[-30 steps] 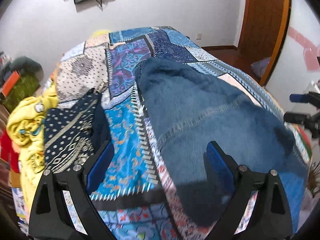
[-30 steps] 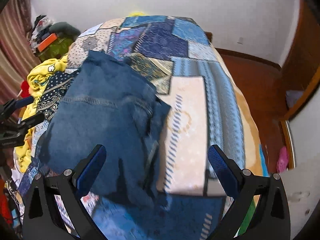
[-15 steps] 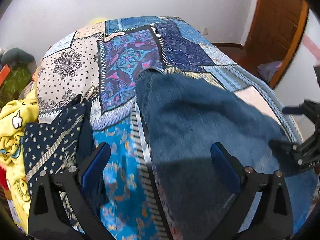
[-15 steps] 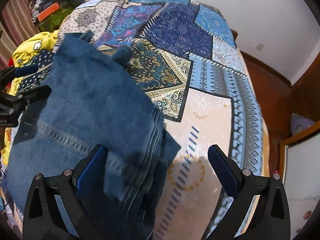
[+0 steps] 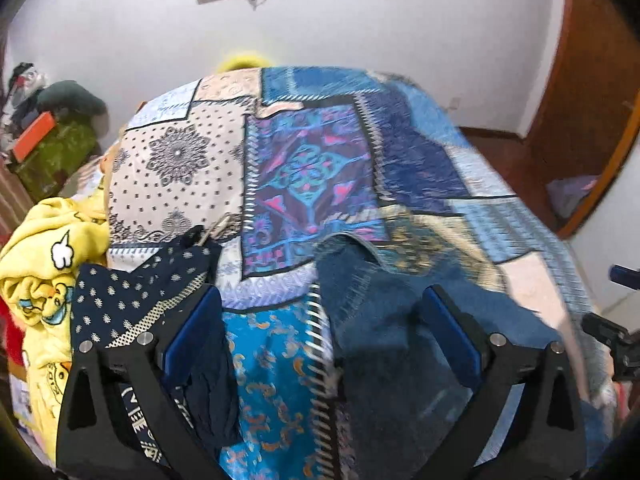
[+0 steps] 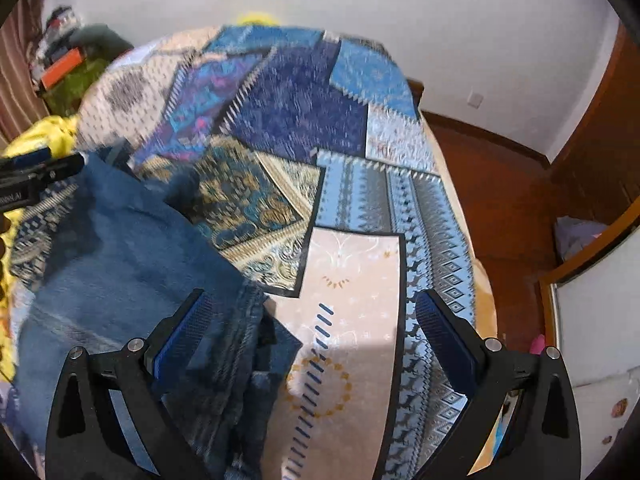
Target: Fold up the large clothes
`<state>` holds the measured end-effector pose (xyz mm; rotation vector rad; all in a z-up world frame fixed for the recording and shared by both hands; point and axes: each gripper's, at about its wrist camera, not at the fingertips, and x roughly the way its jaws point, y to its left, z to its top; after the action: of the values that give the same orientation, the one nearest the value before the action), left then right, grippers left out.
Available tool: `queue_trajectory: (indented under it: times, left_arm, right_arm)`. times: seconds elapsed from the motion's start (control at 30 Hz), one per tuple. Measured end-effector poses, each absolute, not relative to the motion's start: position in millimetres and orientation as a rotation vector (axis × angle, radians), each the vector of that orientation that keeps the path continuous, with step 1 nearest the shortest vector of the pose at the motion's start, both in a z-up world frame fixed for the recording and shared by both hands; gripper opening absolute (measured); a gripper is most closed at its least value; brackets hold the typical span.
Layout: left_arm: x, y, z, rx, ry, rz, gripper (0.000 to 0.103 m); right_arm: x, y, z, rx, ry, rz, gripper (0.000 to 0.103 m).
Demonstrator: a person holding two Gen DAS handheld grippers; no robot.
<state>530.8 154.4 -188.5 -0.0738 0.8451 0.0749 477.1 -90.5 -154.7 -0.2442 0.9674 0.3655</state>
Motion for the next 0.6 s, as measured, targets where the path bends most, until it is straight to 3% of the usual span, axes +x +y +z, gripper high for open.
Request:
queue_trajectory:
  times: [0.3, 0.6]
  left_arm:
    - [452, 129, -161, -0.058, 0.881, -0.088, 0.102]
    - [416, 126, -216, -0.234, 1.068, -0.191, 0.102]
  right_arm:
    - [427, -105, -120, -0.171, 0.918, 0.522, 0.101]
    - [414, -117, -182, -0.065, 1.161, 0.616, 0.101]
